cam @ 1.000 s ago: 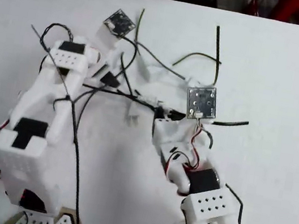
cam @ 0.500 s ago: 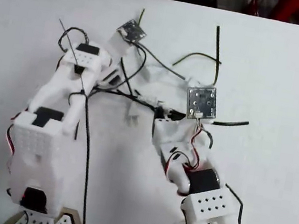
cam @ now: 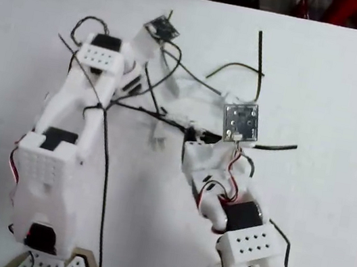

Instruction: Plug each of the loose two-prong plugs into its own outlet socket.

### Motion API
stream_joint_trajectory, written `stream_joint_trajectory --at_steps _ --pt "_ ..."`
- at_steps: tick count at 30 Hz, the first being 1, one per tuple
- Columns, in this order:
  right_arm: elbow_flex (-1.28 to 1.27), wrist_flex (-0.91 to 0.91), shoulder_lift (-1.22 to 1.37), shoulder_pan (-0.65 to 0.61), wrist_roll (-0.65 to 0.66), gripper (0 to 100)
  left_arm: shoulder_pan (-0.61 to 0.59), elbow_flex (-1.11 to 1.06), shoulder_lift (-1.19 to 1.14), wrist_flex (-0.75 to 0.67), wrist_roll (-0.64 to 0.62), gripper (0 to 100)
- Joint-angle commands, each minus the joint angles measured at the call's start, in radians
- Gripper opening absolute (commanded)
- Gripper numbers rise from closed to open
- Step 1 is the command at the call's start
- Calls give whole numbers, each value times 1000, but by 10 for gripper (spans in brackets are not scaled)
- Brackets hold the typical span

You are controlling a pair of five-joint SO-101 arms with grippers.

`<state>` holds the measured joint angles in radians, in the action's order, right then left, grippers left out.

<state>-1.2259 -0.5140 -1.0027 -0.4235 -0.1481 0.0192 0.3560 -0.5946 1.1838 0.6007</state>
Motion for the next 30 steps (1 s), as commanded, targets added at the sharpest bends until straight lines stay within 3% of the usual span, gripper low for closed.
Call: stream_joint_trajectory --at_steps 1,9,13,20,30 --pt "38 19 -12 5 -3 17 -13 221 21 190 3 24" --pt "38 19 -12 5 -3 17 -61 647 19 571 2 24" --pt "38 19 -12 5 -3 17 -88 749 36 606 -25 24" --pt "35 31 -12 7 -3 17 -91 543 219 606 -28 24" --pt "35 31 -12 7 -3 17 19 3 677 577 -28 24"
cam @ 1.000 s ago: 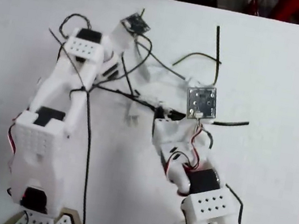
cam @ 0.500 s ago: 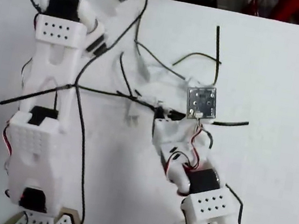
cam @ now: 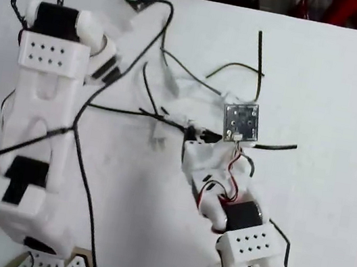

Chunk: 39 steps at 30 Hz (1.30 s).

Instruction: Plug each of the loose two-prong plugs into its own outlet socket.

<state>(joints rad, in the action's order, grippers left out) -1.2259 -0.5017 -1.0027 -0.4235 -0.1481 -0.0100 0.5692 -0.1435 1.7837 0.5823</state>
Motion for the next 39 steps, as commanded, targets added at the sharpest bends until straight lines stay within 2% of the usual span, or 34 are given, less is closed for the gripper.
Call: stream_joint_trajectory --at_steps 1,14,21,24,28,34,39 --pt "35 19 -12 7 -3 17 54 -278 266 -43 -12 24" --pt "31 21 -12 7 -3 17 59 -1208 716 -512 -14 27" --pt "31 21 -12 7 -3 17 108 -1499 768 -700 -8 33" --pt "31 21 -12 7 -3 17 154 -1554 776 -713 -14 132" --pt "31 21 -12 7 -3 17 150 -1547 777 -700 -17 265" --pt "31 21 -12 5 -2 17 51 -1430 809 -617 -8 319" --pt "34 -5 -12 -48 57 17 -41 -1359 997 -514 -15 330"
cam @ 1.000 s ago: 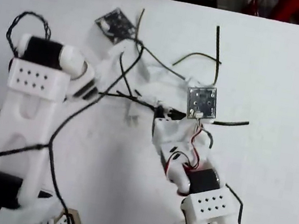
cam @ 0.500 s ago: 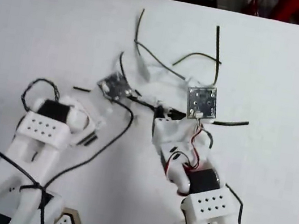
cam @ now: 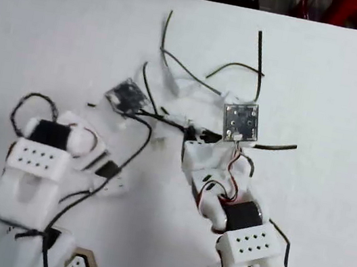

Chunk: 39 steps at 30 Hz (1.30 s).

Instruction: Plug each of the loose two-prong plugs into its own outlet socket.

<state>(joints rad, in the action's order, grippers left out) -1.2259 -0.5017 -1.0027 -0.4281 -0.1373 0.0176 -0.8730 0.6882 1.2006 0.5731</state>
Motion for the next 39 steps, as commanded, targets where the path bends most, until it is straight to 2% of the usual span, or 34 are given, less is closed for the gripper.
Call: stream_joint_trajectory --at_steps 1,6,9,13,16,21,28,34,39 --pt "40 -27 -12 -68 60 17 -88 78 217 77 -8 330" --pt "137 -213 -10 -202 57 17 -219 -5 466 87 -94 330" --pt "186 -302 -7 -291 41 17 -278 -109 590 81 -103 330" --pt "222 -317 91 -404 40 17 -323 -284 704 -5 -104 329" --pt "288 -320 234 -447 -37 17 -338 -413 745 -87 -104 329" --pt "397 -317 469 -469 -63 17 -338 -526 762 -172 -104 329" --pt "446 -314 619 -512 -97 17 -337 -585 762 -186 -106 329" --pt "456 -326 595 -469 -104 17 -317 -592 762 -187 -92 332" --pt "450 -380 438 -340 -112 17 -259 -575 757 -184 55 333"
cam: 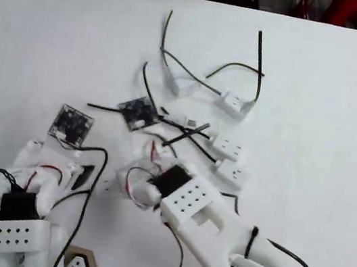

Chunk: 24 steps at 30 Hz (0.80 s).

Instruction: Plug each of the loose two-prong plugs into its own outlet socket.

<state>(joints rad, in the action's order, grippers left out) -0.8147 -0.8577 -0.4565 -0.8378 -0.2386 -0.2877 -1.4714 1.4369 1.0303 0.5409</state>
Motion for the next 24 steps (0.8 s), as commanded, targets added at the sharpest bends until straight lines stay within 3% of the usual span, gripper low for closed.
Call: stream_joint_trajectory --at_steps 1,10,17,24 --pt "35 -30 -142 99 -11 17 59 35 8 -3 106 333" --pt "-107 130 -259 309 -12 17 239 196 5 281 244 395" --pt "-129 154 -259 334 -12 17 328 201 -87 238 250 372" --pt "-130 154 -259 352 -12 17 331 304 -515 43 245 351"
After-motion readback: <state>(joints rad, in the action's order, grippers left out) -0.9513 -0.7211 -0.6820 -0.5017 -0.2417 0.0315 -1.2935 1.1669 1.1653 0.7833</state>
